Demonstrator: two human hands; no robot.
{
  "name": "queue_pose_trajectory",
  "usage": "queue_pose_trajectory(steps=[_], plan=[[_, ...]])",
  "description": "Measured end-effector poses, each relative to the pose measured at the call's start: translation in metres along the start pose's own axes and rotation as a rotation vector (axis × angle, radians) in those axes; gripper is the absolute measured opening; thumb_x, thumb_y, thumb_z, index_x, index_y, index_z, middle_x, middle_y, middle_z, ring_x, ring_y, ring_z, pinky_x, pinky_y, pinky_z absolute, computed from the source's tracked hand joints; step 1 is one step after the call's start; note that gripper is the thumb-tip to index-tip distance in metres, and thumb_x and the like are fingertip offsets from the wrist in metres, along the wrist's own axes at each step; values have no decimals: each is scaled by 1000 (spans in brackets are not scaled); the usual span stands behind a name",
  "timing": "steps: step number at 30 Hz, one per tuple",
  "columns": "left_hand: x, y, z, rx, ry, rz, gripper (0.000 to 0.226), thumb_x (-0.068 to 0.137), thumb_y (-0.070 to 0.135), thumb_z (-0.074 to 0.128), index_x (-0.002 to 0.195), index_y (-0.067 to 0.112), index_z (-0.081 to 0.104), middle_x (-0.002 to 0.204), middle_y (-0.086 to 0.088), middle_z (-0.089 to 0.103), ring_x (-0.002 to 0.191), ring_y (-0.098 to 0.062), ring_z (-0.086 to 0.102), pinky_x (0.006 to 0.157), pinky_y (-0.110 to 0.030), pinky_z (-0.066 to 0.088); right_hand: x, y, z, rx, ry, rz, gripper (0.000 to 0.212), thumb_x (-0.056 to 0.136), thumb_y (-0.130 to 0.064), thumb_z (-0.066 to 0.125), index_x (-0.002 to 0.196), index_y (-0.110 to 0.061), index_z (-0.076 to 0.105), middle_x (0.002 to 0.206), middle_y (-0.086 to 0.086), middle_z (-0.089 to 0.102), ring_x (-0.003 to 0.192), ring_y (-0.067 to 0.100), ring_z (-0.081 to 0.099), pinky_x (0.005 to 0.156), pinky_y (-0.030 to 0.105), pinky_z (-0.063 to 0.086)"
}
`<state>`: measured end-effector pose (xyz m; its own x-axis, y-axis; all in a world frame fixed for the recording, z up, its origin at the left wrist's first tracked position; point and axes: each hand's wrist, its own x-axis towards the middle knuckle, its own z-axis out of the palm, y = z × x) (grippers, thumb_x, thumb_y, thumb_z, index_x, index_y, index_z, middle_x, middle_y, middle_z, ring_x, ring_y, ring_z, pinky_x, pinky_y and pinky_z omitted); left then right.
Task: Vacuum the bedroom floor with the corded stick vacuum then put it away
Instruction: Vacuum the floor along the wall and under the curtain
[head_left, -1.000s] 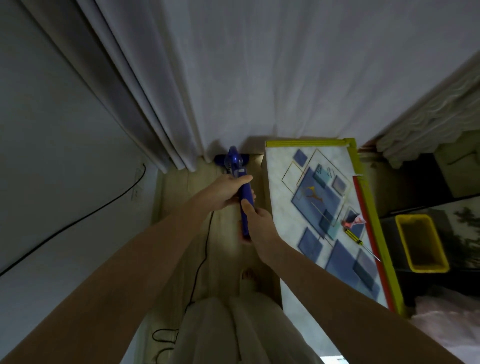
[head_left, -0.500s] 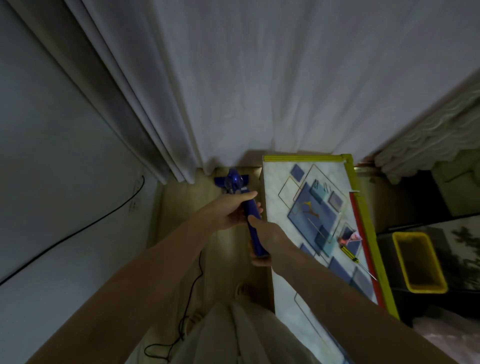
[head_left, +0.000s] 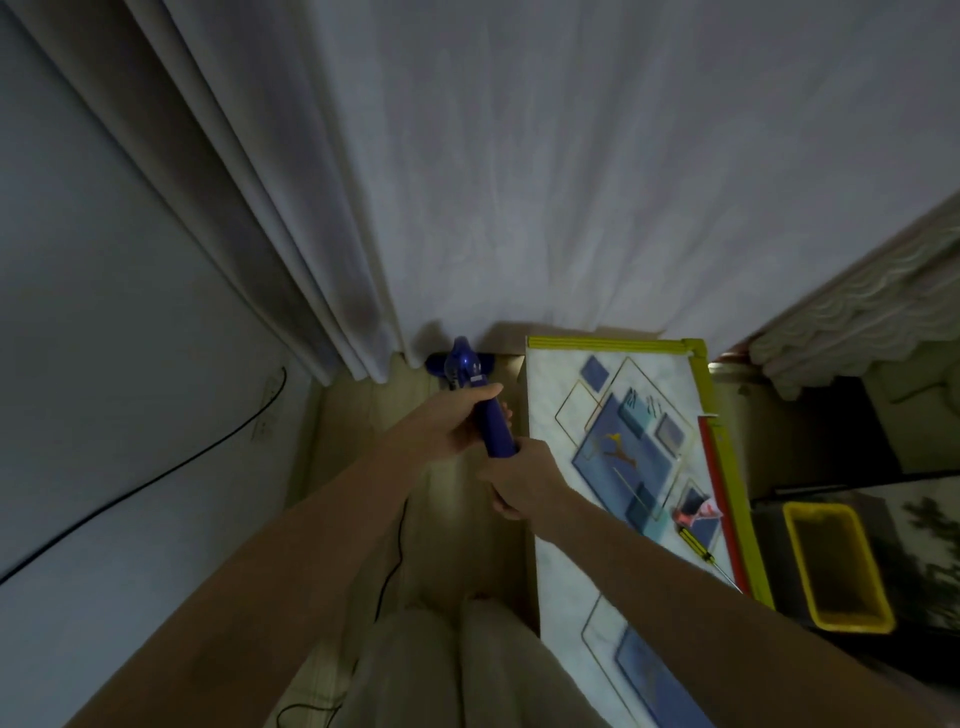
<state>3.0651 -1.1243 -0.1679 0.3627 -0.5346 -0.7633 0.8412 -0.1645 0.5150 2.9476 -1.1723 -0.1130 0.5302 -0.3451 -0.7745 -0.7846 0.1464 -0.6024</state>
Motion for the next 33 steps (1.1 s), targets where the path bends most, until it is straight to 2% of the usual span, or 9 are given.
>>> queue_pose_trajectory(steps=[5, 10, 15, 18, 21, 25, 27, 30, 33], plan=[[-11, 1, -5, -45, 74, 44, 31, 93, 11, 61, 119, 0, 50, 82, -11, 60, 72, -21, 62, 63, -33, 53, -6, -7, 4, -58, -29, -11, 35, 87, -5, 61, 119, -8, 48, 75, 5, 53, 52, 10, 49, 40, 14, 41], [-24, -2, -27, -106, 91, 47, 22, 94, 10, 59, 110, -1, 49, 81, -11, 59, 74, -22, 60, 66, -33, 51, -19, -10, 15, -113, -86, -54, 28, 88, -6, 60, 115, -5, 52, 64, 3, 53, 43, 8, 47, 40, 16, 39], [-31, 6, -46, -231, 161, 57, 23, 95, 10, 58, 113, 0, 48, 95, -16, 59, 84, -26, 60, 83, -38, 47, -14, -25, 18, -291, -127, -127, 26, 90, -18, 63, 112, -6, 55, 61, -1, 53, 36, 2, 46, 41, 16, 39], [-26, 19, -52, -260, 167, 87, 22, 98, 14, 53, 114, 1, 46, 98, -14, 56, 84, -25, 58, 87, -38, 45, -3, -48, 14, -386, -122, -187, 23, 92, -29, 63, 93, -8, 57, 54, -2, 50, 30, 2, 42, 38, 15, 36], [-14, 34, -49, -312, 171, 114, 18, 98, 16, 54, 105, 0, 50, 94, -13, 57, 83, -24, 58, 89, -36, 45, 15, -70, 7, -451, -110, -223, 34, 91, -41, 63, 77, -11, 54, 46, -4, 47, 28, 4, 39, 36, 16, 36], [14, 49, -43, -360, 200, 98, 28, 95, 18, 59, 113, -2, 51, 101, -16, 61, 88, -26, 61, 94, -40, 49, 50, -87, -7, -511, -128, -227, 37, 89, -44, 64, 89, -7, 57, 50, -2, 48, 29, 5, 40, 37, 17, 37], [27, 65, -34, -394, 232, 96, 44, 92, 21, 64, 126, -2, 49, 113, -17, 63, 99, -29, 64, 86, -41, 53, 72, -106, -23, -565, -152, -264, 33, 89, -42, 66, 88, -10, 57, 44, -5, 48, 28, 5, 40, 36, 16, 36], [48, 97, -7, -522, 242, 159, 39, 94, 15, 61, 126, -1, 47, 122, -19, 59, 112, -32, 60, 80, -41, 51, 109, -150, -60, -729, -187, -360, 28, 88, -38, 67, 95, -12, 60, 52, 0, 52, 34, 7, 45, 39, 18, 39], [70, 126, 22, -660, 244, 197, 29, 93, 13, 61, 118, 1, 51, 116, -18, 63, 99, -30, 64, 83, -42, 52, 147, -193, -94, -971, -199, -459, 21, 87, -32, 66, 89, -11, 63, 59, 2, 57, 43, 12, 51, 46, 19, 42]])
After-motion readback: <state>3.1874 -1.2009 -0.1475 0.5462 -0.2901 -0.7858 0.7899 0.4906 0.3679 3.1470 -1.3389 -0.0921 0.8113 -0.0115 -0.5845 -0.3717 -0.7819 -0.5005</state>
